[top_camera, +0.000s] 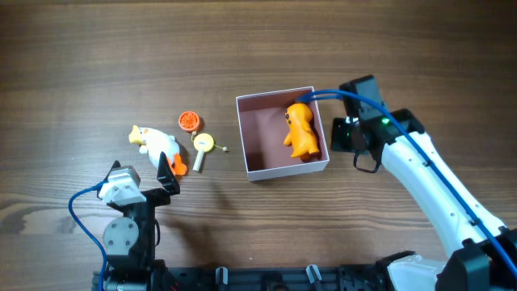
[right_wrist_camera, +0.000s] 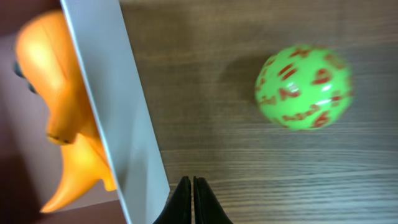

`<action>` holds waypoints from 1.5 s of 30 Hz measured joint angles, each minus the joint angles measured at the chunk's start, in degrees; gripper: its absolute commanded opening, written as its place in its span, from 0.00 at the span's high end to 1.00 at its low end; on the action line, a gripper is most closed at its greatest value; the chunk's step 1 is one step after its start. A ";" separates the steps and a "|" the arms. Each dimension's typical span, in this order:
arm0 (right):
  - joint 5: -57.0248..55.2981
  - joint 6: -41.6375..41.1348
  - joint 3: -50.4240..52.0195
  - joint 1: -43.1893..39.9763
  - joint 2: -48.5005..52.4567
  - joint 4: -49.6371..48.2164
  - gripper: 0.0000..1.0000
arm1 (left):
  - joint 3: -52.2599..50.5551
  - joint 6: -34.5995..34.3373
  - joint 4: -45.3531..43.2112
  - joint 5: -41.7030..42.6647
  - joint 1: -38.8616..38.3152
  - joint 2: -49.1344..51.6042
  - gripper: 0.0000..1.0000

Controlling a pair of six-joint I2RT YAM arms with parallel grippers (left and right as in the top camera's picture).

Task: Pack container
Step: 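Move the right gripper back to the green ball and grasp it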

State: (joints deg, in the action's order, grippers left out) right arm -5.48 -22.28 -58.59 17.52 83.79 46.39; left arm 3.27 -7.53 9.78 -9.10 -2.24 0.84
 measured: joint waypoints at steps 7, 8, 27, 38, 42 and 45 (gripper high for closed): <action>4.66 0.00 3.87 0.00 0.02 -2.34 0.96 | 0.00 0.00 0.00 0.00 0.00 0.00 0.00; 5.42 0.00 3.87 0.00 0.02 -2.56 0.96 | 0.00 0.00 0.00 0.00 0.00 0.00 0.00; 16.63 3.19 3.87 0.00 0.02 -1.81 0.95 | 0.00 0.00 0.00 0.00 0.00 0.00 0.00; -1.01 4.15 2.40 0.00 0.02 -3.37 0.03 | 0.00 0.00 0.00 0.00 0.00 0.00 0.00; -9.14 4.39 0.24 -0.85 0.02 -5.11 0.03 | 0.00 0.00 0.00 0.00 0.00 0.00 0.00; -11.30 3.50 0.20 -3.56 0.07 -5.64 0.04 | 0.00 0.00 0.00 0.00 0.00 0.00 0.00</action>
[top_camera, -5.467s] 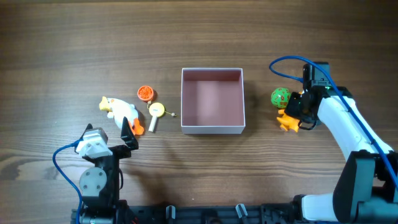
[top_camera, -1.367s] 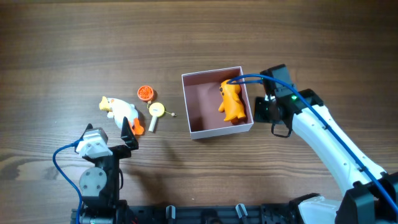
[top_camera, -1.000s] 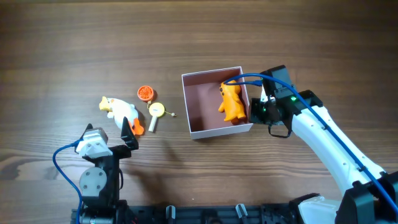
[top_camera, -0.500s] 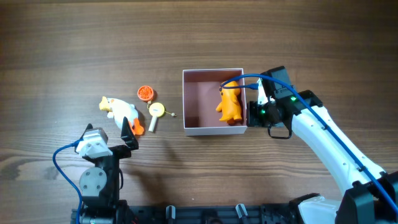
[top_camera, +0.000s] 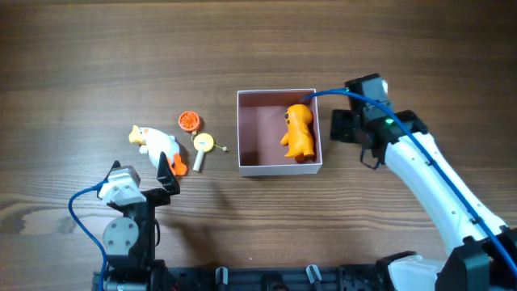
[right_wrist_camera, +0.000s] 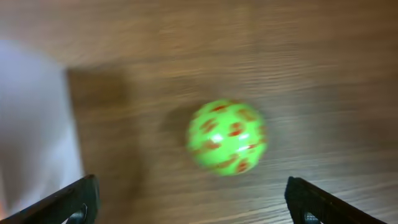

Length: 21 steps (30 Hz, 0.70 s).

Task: Pack container
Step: 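Move the right gripper back to the green ball and grasp it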

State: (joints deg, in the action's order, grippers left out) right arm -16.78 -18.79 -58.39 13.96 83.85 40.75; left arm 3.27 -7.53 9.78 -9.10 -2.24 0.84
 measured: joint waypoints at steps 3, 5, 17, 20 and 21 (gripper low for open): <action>-0.24 -0.70 0.00 -4.24 1.09 -2.60 0.06 | 0.00 0.00 0.00 0.02 0.00 0.00 0.00; -0.20 -0.63 -0.04 -5.70 2.78 -4.09 0.07 | 0.00 0.00 0.00 0.00 0.00 0.00 0.00; 5.44 1.11 -0.11 -7.50 14.40 -5.53 0.94 | 0.00 0.00 0.00 0.00 0.00 0.00 0.00; 5.84 2.03 -0.17 -7.48 14.40 -5.57 0.96 | 0.00 0.00 0.00 0.00 0.00 0.00 0.00; 5.84 2.29 -0.24 -7.48 14.29 -5.29 0.96 | 0.00 0.00 0.00 0.00 0.00 0.00 0.00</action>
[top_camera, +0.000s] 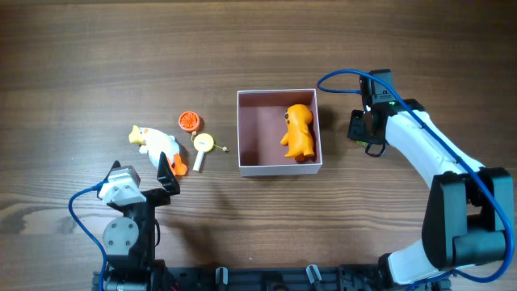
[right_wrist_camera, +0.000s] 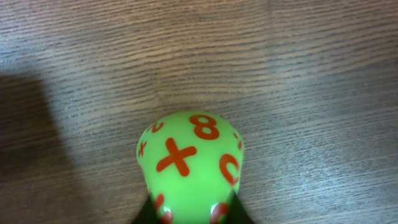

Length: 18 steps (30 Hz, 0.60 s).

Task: Pack container
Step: 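Move the right gripper back to the green ball and grasp it, then lower the green ball into the box beside the dinosaur, release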

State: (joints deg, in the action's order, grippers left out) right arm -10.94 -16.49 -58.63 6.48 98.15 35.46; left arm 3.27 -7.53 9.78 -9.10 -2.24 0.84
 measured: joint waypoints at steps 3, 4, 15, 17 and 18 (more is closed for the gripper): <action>0.00 0.39 -0.46 0.00 -1.81 2.08 0.96 | 0.00 0.00 0.00 0.00 0.00 0.00 0.00; 0.02 0.55 -1.07 0.00 -3.13 3.39 0.96 | 0.00 0.00 0.00 0.00 0.00 0.00 0.00; 6.05 3.61 -13.14 12.22 -28.79 6.25 0.96 | 0.00 0.00 0.00 0.02 0.00 0.00 0.00; 6.67 3.82 -13.46 17.03 -31.85 4.68 0.96 | 0.00 0.00 0.00 0.00 0.00 0.00 0.00; 7.02 3.85 -13.55 19.08 -32.46 3.96 0.96 | 0.00 0.00 0.00 0.00 0.00 0.00 0.00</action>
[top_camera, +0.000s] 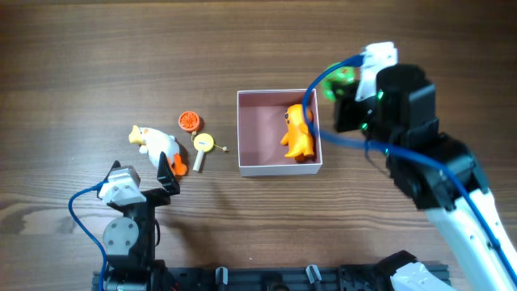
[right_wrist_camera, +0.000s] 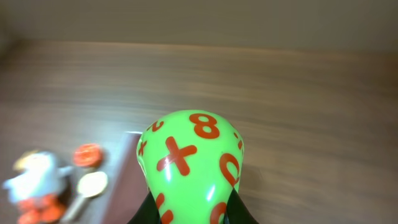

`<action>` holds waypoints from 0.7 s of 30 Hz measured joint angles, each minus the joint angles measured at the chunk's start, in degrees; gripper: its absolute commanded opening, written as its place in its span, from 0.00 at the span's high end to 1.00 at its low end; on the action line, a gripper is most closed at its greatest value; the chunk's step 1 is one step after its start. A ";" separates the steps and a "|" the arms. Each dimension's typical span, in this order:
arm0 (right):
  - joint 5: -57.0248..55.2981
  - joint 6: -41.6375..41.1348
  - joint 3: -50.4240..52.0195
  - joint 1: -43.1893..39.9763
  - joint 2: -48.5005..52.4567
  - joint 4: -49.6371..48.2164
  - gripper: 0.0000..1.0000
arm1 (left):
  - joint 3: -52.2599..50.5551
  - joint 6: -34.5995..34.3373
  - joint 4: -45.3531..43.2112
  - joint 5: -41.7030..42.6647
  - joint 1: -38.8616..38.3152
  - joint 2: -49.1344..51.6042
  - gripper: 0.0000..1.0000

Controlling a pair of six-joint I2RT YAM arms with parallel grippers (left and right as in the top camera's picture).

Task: Pack container
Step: 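Lower the green ball into the box beside the dinosaur, release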

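My right gripper (right_wrist_camera: 189, 214) is shut on a green ball (right_wrist_camera: 189, 165) printed with red numbers and signs, squeezed between the black fingers. From overhead the ball (top_camera: 341, 83) peeks out by the raised right arm, just right of the white box (top_camera: 244, 133). An orange figure (top_camera: 297, 131) lies inside the box by its right wall. Left of the box lie a white and orange duck toy (top_camera: 157, 145), an orange disc (top_camera: 188, 121) and a yellow spoon-like piece (top_camera: 202, 145). My left gripper (top_camera: 168, 171) rests near the front edge beside the duck; its jaws are hard to read.
A wooden table (top_camera: 97, 56) carries everything. The right arm's blue cable (top_camera: 319, 81) loops over the box's right edge. The left arm's base (top_camera: 125, 234) sits at the front left.
My right gripper, which held the green ball down on the table right of the box, is now raised with the ball, tilted so the box and the toys show beyond it.
The right gripper stood shut beside the box with the green ball lying free on the table. It was then open over the ball, then shut on it on the table. Now the ball is held in the air near the box's right side. The left arm never moved.
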State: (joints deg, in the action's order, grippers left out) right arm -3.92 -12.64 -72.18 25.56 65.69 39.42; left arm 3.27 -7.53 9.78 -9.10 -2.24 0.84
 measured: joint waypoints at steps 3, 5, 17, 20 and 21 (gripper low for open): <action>0.50 0.00 0.02 4.81 1.25 -2.16 0.96 | 0.00 0.00 0.00 0.00 0.00 0.00 0.00; 0.72 0.00 0.02 6.99 4.02 -3.10 0.96 | 0.00 0.00 0.00 0.00 0.00 0.00 0.00; 1.95 0.00 0.13 12.07 32.04 -9.81 0.96 | 0.00 0.00 0.00 0.02 0.00 0.00 0.00; 2.64 0.00 0.17 12.24 34.75 -10.40 0.96 | 0.00 0.00 0.00 0.00 0.00 0.00 0.00; 2.75 0.00 0.20 12.24 35.06 -10.54 0.96 | 0.00 0.00 0.00 0.00 0.00 0.00 0.00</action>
State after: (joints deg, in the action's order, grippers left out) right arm -1.17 -12.64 -71.99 37.80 100.75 28.88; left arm 3.27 -7.53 9.78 -9.10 -2.24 0.84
